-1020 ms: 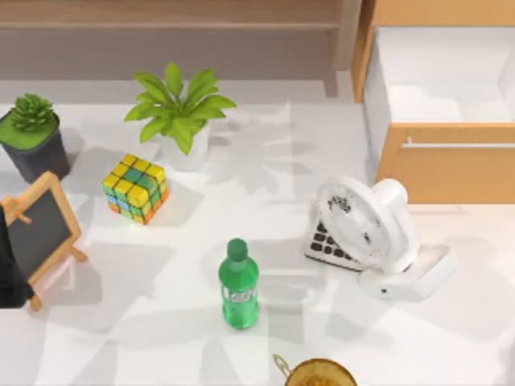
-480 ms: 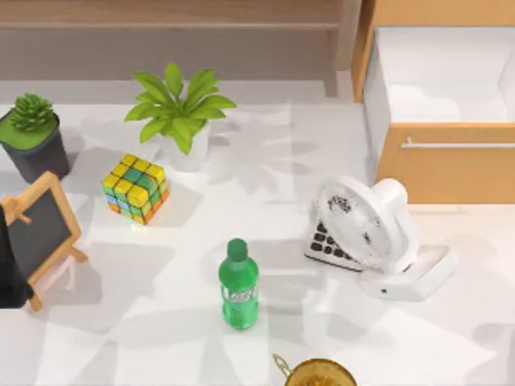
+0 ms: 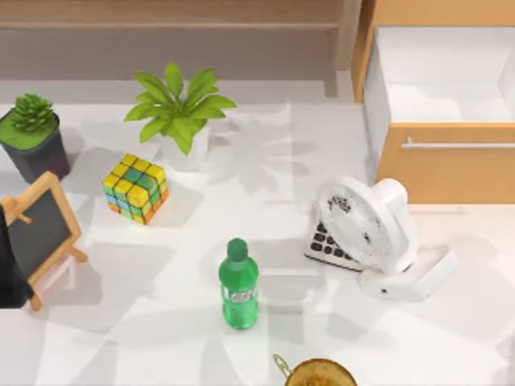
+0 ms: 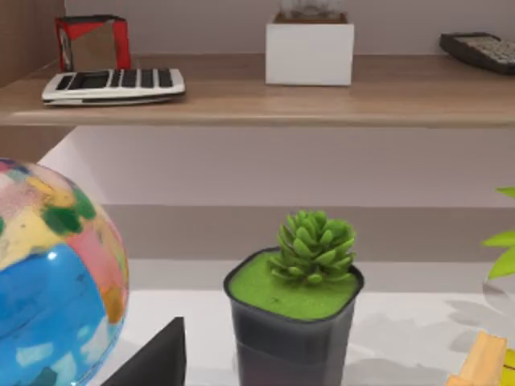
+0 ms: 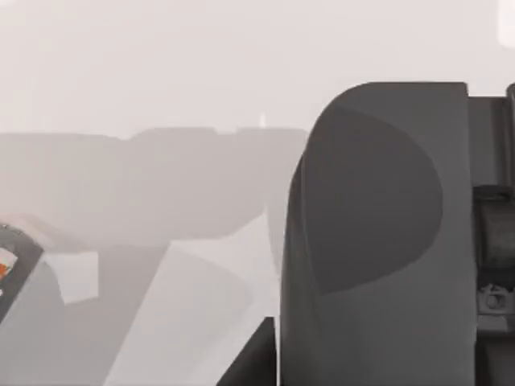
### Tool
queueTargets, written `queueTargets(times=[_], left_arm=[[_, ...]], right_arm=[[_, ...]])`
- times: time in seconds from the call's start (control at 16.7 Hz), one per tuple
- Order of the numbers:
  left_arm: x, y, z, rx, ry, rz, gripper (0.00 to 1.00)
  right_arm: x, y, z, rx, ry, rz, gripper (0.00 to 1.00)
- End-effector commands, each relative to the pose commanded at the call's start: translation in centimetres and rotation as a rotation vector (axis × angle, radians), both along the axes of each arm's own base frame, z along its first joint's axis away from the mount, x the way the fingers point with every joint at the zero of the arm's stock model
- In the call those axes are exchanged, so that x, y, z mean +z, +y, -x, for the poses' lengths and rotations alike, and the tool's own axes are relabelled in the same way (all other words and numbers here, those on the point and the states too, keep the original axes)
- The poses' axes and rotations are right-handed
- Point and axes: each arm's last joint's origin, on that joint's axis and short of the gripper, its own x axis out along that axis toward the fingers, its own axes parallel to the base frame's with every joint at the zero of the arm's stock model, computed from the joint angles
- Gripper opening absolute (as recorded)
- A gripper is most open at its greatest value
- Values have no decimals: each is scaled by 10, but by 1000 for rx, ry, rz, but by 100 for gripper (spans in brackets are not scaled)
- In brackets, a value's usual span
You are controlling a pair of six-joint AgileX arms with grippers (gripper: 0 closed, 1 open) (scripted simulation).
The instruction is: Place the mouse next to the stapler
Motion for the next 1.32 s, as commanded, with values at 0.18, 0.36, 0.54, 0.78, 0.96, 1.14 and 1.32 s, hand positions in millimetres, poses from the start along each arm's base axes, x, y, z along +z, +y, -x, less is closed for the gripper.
queueTargets(times=[0.18,0.36,0.54,0.78,0.96,1.14,1.32], left_arm=[[0,0,0,0,0,0,100],[0,0,0,0,0,0,100],[0,0,0,0,0,0,100],[0,0,0,0,0,0,100],[0,0,0,0,0,0,100],[0,0,0,0,0,0,100],[0,0,0,0,0,0,100]], right_arm=[[-13,4,9,-11,90,-25,0],[-15,5,10,-11,103,-30,0],[-15,5,10,-11,103,-30,8],[-15,5,10,-11,103,-30,38],[-15,5,10,-11,103,-30,60],[-15,5,10,-11,103,-30,83],[-15,5,10,-11,103,-30,100]])
